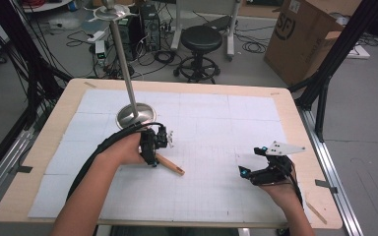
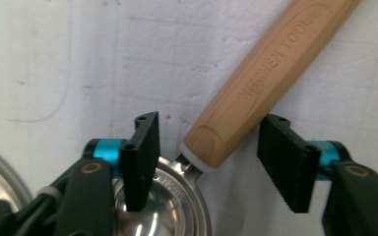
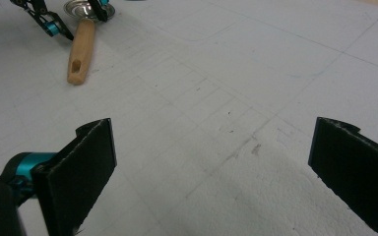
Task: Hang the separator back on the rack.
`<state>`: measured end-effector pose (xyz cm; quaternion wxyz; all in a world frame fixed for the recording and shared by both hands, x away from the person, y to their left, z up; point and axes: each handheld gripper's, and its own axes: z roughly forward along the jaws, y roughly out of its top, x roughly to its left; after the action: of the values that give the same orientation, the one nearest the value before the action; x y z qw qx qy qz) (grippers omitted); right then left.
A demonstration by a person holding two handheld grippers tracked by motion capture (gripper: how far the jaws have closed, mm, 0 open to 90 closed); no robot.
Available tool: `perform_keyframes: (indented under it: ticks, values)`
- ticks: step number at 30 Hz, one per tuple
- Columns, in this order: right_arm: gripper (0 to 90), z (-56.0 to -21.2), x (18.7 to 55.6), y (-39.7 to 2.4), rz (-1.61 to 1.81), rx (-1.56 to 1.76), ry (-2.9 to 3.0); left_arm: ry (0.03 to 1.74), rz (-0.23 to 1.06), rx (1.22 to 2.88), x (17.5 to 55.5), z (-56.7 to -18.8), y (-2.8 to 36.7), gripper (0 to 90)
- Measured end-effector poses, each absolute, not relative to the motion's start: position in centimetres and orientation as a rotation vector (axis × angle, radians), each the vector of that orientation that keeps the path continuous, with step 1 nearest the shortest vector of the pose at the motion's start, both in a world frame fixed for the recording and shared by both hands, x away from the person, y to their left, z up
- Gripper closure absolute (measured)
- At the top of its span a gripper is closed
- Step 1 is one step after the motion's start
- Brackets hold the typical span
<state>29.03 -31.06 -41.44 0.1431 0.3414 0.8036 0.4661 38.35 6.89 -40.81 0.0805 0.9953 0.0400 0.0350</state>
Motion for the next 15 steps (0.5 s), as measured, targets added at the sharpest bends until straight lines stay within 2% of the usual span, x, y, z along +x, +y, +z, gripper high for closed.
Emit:
perform_keyframes:
  ticks: [15]
  values:
    - [2.6,-41.57,29.14,-30.98,1.34,0.979,2.327,0.13,0.074,3.004,38.16,-40.83,6.83,55.9]
